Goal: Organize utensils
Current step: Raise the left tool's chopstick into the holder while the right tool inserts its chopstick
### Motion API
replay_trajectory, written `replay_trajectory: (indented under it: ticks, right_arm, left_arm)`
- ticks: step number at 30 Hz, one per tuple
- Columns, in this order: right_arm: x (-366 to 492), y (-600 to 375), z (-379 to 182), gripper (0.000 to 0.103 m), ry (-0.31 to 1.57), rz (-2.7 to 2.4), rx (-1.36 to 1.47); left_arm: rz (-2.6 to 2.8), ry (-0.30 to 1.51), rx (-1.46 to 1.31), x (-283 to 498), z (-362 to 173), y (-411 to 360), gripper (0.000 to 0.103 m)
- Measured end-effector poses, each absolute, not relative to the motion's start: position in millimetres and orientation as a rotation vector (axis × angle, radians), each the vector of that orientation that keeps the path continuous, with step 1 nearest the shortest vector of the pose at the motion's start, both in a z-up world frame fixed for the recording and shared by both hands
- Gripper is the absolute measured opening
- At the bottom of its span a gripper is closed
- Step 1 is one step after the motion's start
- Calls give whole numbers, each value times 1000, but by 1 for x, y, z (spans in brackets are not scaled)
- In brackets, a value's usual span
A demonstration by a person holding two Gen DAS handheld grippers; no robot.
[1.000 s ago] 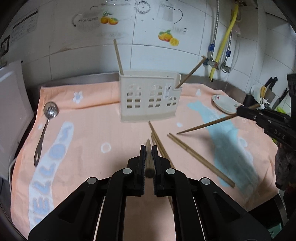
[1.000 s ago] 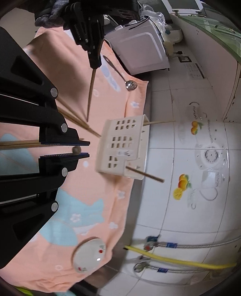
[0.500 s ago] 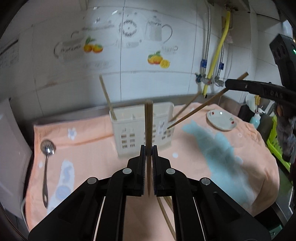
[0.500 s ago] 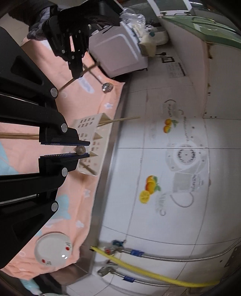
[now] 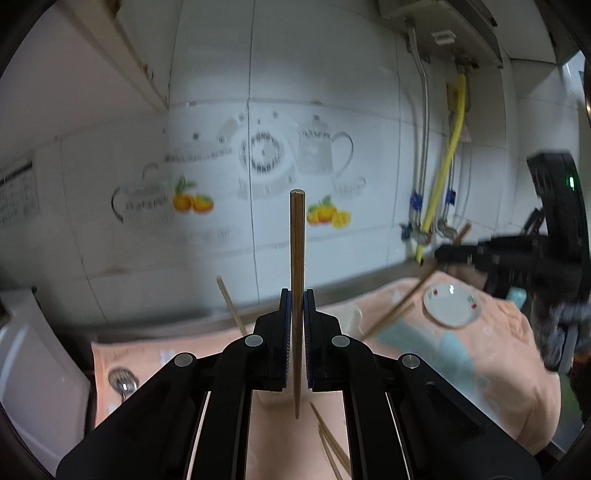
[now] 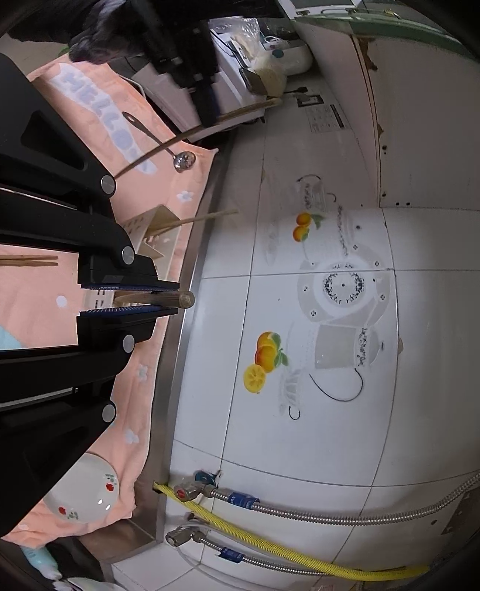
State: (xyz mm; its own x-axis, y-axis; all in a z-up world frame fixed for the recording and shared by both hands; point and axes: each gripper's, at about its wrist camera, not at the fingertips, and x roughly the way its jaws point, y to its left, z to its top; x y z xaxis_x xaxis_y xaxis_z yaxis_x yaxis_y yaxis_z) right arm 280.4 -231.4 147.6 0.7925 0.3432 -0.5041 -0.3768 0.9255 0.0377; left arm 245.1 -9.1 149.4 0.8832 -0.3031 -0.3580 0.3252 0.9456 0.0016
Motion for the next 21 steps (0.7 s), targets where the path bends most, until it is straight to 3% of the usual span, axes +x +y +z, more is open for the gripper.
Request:
replay_trajectory:
  ticks: [7,21]
  right_arm:
    - [303,-222,149,7,539,369,-84]
    - [327,-207,100,7,645,377,-122]
  left_arm:
    - [-294,329,63,281,163,-16,5]
    - [-266,366,-12,333,127,-6,6]
